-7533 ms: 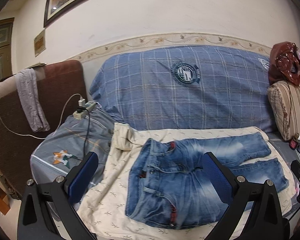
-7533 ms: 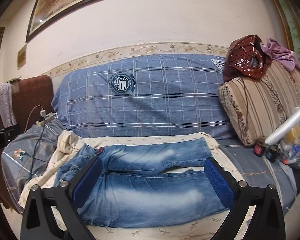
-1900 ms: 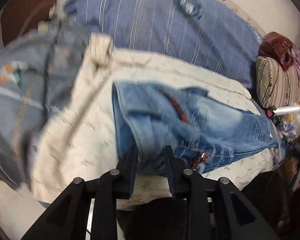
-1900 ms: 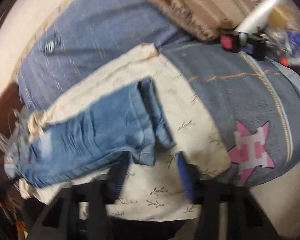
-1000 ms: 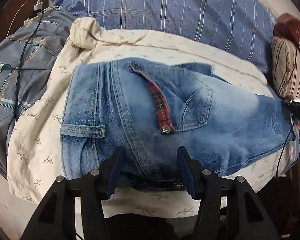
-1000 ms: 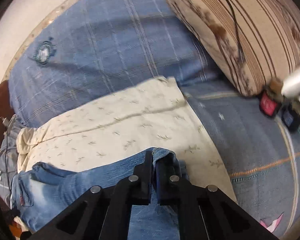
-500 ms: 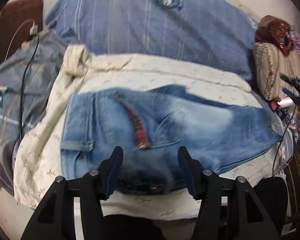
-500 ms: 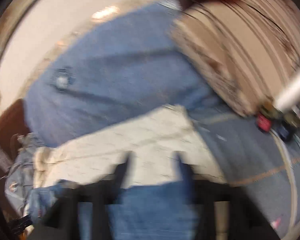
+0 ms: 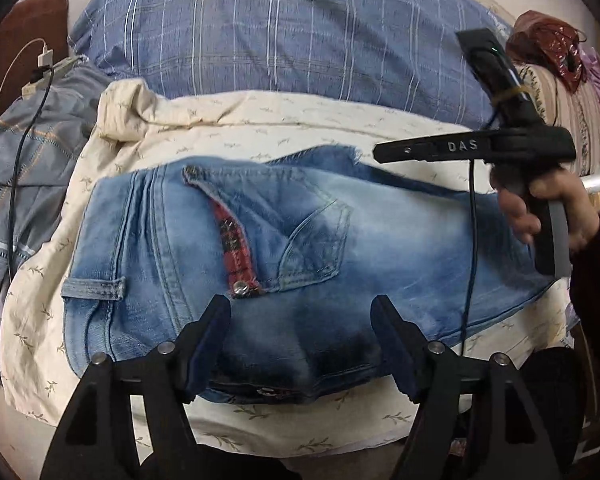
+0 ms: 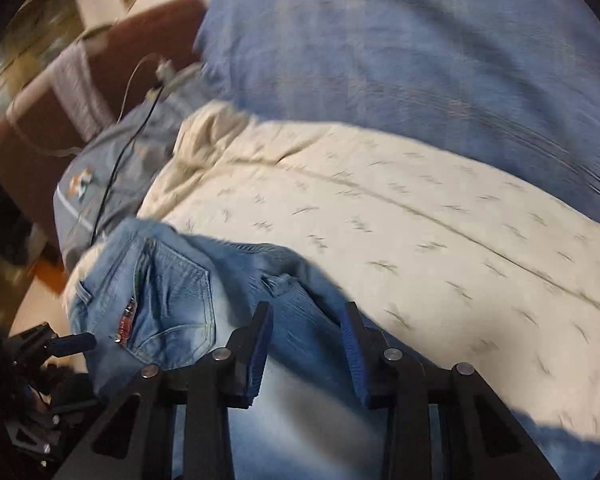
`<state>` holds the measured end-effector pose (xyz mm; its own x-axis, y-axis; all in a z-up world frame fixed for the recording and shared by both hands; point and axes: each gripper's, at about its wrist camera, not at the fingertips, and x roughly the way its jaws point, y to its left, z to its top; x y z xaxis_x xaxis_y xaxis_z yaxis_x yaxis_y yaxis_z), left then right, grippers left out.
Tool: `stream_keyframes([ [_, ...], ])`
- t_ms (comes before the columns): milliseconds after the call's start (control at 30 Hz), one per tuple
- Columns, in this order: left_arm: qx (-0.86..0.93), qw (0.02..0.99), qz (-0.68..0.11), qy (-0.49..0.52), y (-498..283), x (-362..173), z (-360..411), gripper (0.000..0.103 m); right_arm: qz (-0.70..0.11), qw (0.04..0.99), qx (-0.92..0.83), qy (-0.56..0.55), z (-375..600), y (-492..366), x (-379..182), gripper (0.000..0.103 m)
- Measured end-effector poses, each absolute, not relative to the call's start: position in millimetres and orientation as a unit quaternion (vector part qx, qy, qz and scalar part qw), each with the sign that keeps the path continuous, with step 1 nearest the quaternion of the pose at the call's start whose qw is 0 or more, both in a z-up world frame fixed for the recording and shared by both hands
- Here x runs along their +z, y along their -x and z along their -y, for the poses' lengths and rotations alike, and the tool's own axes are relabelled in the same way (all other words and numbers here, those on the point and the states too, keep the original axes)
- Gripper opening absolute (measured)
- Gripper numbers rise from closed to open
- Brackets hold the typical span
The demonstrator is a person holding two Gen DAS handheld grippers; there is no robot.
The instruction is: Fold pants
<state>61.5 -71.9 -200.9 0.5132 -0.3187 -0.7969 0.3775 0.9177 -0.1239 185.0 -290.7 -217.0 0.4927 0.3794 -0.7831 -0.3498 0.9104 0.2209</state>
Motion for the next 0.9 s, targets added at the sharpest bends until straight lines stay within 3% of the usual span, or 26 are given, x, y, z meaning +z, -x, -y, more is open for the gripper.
stream_keyframes([
  [100,-0.199,0.862,-0.465,-0.039,-66,-208,71,0.073,-0.482,0.842,0.244,-0.002,283,-197,-231,0.041],
  [133,-0.198,0.860,-0.468,-0.045,-67,-210,70,0.073,-0.488,0.836,0.252,0.009,282,-198,-235,0.049],
  [167,-0.196,0.858,-0.472,-0.052,-67,-212,70,0.073,-0.491,0.833,0.254,0.017,283,-199,-236,0.064],
  [333,-0.190,0.850,-0.487,-0.058,-71,-217,68,0.073,-0.491,0.825,0.277,0.049,277,-201,-239,0.065],
  [367,-0.189,0.850,-0.488,-0.059,-71,-216,69,0.073,-0.494,0.822,0.278,0.056,275,-201,-240,0.059],
  [400,-0.188,0.850,-0.489,-0.060,-72,-217,70,0.073,-0.498,0.818,0.280,0.066,270,-200,-243,0.041],
  [467,-0.185,0.849,-0.491,-0.066,-73,-218,72,0.073,-0.500,0.815,0.275,0.095,259,-200,-251,0.032],
  [500,-0.185,0.849,-0.491,-0.070,-73,-219,73,0.073,-0.500,0.815,0.271,0.111,255,-199,-254,0.019],
  [600,-0.183,0.848,-0.492,-0.070,-73,-219,72,0.073,-0.488,0.822,0.255,0.146,248,-194,-250,0.005],
  [767,-0.174,0.849,-0.494,-0.073,-76,-218,73,0.073,-0.466,0.848,0.220,0.122,262,-208,-227,0.002],
  [900,-0.174,0.839,-0.507,-0.097,-73,-231,77,0.073,-0.482,0.843,0.210,0.111,262,-217,-246,0.002],
])
